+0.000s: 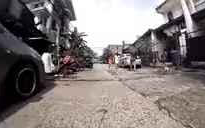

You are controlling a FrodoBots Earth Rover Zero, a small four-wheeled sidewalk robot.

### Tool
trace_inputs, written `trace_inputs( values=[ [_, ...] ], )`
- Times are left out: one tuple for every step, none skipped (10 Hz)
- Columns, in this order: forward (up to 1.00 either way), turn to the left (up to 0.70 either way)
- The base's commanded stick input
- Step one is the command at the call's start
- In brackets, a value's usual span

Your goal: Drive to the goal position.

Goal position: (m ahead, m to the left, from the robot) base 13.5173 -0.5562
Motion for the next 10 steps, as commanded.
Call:
trace_inputs(
  values=[
    [0.70,0.09],
    [0.70,0.00],
    [0.70,0.00],
    [0.70,0.00],
    [0.70,0.00],
    [0.70,0.00],
    [0.70,0.00],
    [0.70,0.00],
    [0.70,0.00],
    [0.70,0.00]
  ],
)
